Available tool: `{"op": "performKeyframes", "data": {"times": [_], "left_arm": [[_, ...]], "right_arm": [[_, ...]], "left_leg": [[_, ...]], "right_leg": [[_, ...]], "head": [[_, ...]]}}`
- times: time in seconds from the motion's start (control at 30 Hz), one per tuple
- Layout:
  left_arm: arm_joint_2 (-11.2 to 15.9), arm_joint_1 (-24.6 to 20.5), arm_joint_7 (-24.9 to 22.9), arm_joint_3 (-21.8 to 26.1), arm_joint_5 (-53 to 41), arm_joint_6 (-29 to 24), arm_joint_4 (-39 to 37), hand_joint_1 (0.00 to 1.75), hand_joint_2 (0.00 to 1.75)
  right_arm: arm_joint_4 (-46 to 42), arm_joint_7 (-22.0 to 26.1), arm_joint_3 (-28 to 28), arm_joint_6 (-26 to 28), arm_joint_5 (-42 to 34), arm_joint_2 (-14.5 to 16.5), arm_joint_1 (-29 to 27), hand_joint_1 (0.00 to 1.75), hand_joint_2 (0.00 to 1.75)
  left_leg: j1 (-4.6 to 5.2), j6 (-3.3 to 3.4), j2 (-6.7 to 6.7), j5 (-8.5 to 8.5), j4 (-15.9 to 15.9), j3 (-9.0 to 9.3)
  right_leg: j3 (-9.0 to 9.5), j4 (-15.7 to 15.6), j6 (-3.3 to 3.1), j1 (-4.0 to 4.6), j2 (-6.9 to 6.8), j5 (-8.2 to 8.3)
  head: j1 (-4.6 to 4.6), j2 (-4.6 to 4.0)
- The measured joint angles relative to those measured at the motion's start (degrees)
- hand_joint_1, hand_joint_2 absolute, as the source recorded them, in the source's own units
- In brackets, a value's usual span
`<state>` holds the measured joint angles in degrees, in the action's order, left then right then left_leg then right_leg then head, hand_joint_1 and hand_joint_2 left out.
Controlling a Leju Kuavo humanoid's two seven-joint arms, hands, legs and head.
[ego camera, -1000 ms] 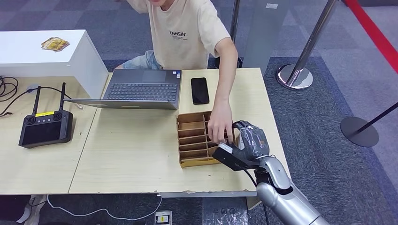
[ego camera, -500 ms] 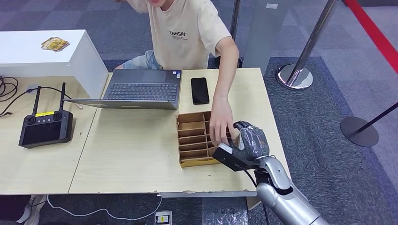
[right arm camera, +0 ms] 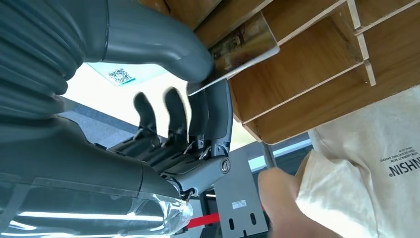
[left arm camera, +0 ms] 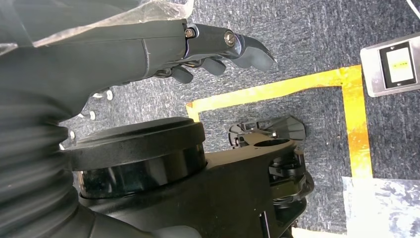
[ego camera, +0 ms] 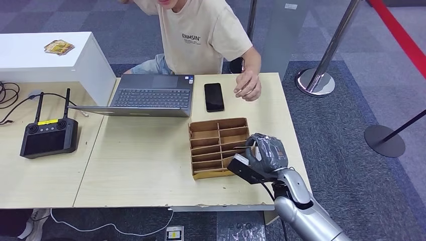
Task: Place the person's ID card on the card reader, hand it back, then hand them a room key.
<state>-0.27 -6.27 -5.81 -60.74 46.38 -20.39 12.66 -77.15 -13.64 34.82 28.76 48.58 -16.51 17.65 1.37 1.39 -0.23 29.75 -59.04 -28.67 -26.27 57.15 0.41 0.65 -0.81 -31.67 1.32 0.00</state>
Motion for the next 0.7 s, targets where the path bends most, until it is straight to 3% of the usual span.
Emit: {"op": "performKeyframes", "data": {"times": [0.53,0.7], "left_arm": [[0.0,0.0,0.0,0.0,0.0,0.0,0.0,0.00,1.75],[0.0,0.0,0.0,0.0,0.0,0.0,0.0,0.00,1.75]], "right_arm": [[0.3,0.7,0.0,-0.1,-1.1,0.1,0.1,1.75,1.75],[0.0,2.9,0.0,0.7,-5.8,0.2,0.0,1.75,1.75]], "left_leg": [[0.00,0.00,0.00,0.00,0.0,0.01],[0.00,0.00,0.00,0.00,0.0,0.01]], "right_leg": [[0.01,0.0,0.00,0.00,0.00,0.00],[0.01,0.0,0.00,0.00,0.00,0.00]], "head": [[-0.01,0.00],[0.00,0.00]]}}
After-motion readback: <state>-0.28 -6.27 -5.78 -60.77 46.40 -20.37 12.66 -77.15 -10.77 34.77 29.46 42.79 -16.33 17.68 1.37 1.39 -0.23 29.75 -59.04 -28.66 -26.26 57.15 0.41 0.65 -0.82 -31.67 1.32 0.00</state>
